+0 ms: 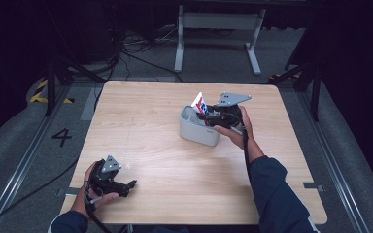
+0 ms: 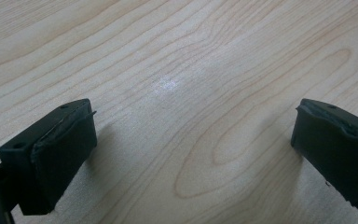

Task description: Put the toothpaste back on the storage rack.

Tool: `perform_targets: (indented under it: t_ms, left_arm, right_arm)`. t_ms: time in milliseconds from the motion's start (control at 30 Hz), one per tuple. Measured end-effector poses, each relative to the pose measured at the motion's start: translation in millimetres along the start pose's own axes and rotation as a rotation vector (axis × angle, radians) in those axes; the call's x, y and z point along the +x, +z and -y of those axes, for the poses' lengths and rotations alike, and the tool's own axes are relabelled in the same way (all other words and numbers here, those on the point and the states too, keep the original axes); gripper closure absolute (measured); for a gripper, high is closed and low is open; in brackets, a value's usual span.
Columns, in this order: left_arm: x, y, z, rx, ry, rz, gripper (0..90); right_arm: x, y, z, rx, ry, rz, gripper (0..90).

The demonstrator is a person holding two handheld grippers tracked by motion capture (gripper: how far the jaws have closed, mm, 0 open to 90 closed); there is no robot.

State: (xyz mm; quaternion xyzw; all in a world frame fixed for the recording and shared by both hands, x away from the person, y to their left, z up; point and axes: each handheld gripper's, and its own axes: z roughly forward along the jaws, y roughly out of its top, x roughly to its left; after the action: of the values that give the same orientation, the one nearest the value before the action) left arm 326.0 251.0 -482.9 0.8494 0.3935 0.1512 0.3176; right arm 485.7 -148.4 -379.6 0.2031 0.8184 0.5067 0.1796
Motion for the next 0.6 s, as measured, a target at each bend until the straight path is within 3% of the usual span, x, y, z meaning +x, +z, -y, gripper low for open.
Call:
perform_targets:
  t_ms: [67,600]
  left_arm:
    - [-1.3,-0.1,0.4,0.006,-0.018,0.01,0.6]
    - [-0.7,-0.2,0.3,0.006,-0.008,0.007,0.6]
  right_arm:
    - [0.5,-0.1,2.3,0.011,-0.001,-0.004,61.0]
    - [2.0,4.6,8.6,0.077,0.006,-0.004,58.7]
